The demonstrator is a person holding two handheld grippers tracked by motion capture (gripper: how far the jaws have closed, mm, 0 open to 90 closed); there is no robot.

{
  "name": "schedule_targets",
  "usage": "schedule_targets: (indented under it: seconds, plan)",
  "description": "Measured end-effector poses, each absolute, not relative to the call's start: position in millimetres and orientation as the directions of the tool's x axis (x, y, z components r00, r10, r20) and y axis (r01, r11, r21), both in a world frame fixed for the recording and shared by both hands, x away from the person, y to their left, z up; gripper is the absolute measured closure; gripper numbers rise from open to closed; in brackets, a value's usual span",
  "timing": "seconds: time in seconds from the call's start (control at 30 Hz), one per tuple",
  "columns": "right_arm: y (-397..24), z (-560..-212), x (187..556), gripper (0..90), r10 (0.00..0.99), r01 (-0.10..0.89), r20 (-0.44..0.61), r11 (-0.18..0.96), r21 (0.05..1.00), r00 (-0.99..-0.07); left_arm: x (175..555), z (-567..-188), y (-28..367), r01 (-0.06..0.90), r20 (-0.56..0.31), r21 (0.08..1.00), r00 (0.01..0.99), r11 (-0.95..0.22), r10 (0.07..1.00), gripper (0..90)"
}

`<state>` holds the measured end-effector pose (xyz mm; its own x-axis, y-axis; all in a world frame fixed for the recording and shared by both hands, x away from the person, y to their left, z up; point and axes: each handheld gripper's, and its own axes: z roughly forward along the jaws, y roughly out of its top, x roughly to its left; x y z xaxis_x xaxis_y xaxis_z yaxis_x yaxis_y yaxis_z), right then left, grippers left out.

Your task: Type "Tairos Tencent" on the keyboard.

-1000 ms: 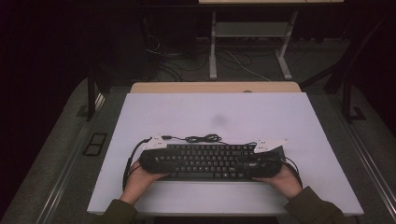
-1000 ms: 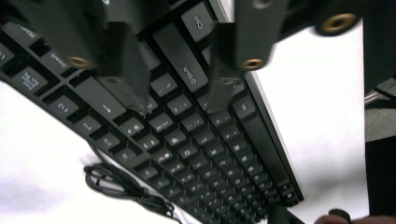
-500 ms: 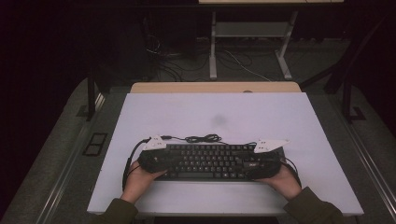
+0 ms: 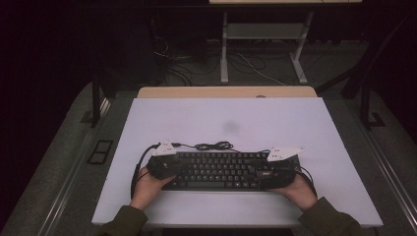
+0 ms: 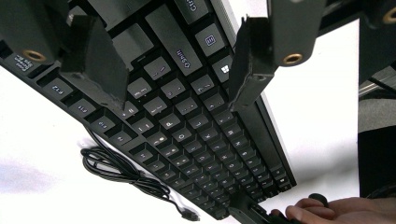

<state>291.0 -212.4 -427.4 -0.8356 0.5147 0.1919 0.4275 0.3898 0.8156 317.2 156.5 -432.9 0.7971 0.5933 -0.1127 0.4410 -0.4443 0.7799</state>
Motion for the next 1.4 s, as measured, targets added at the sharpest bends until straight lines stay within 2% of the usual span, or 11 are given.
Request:
schedule_targets:
  seconds: [1.33, 1.4]
  plan:
    - [-211.5, -426.9, 290.8, 37.5, 0.511, 0.423, 0.190, 0.389, 0.818, -0.838, 319.4, -434.7, 156.0, 0.440, -0.106, 0.777, 0.796, -0.450, 0.596, 88.9]
    - [-210.8, -426.7, 290.9, 37.5, 0.513, 0.426, 0.193, 0.388, 0.817, -0.837, 318.2, -433.5, 156.2, 0.443, -0.112, 0.780, 0.793, -0.441, 0.599, 86.8]
